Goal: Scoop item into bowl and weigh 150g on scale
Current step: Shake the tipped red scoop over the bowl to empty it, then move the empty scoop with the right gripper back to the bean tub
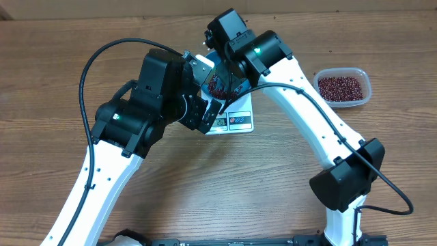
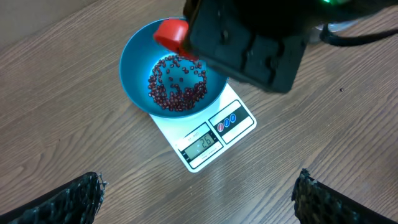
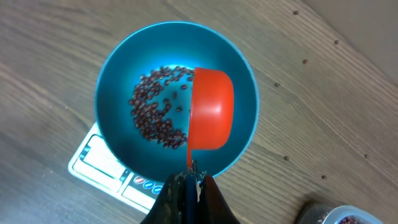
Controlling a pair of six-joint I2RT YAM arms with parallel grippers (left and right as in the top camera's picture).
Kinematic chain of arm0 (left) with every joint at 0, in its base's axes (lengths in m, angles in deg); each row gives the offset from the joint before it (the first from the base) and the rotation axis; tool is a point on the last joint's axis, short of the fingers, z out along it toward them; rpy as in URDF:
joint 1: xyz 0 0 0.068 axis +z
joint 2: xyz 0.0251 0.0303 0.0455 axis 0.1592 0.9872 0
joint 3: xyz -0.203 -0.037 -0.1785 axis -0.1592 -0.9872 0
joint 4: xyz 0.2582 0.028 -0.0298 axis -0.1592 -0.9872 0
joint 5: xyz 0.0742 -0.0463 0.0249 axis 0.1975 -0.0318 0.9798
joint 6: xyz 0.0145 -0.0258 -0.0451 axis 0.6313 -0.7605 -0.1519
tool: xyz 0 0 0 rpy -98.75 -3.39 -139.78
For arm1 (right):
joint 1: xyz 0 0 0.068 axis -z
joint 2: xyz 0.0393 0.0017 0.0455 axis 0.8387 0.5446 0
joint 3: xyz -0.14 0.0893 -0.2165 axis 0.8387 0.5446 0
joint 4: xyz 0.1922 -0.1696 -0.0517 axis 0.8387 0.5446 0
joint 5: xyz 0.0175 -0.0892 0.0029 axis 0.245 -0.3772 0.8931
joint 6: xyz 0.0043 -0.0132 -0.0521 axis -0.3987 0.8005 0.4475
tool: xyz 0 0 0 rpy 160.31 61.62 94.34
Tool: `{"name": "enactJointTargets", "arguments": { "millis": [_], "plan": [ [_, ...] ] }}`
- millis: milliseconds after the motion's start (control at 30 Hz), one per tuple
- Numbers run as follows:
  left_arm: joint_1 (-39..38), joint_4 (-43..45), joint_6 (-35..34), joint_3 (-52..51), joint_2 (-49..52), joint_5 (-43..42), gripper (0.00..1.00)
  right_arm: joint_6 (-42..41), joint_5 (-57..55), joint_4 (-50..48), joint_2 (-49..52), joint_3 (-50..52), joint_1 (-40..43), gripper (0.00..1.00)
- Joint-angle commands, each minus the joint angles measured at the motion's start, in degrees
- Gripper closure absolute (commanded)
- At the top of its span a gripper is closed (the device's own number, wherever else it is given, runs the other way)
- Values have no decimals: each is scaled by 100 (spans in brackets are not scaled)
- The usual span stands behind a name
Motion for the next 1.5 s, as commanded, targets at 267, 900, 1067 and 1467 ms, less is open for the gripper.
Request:
{"name": "enactJointTargets", "arguments": {
  "millis": [267,900,1067,1467],
  "plan": [
    [26,0,-59,39,44,-44,0,275,918,9,-522,-168,140,96],
    [26,0,-59,39,44,-44,1,72,1779,293,-850,-168,1467,96],
    [26,2,-59,39,44,-44,1,72,1641,664,-1095,-168,2417,96],
    [26,0,-59,39,44,-44,1,138,1554,1270,-1032,-2,4138,96]
  ]
}}
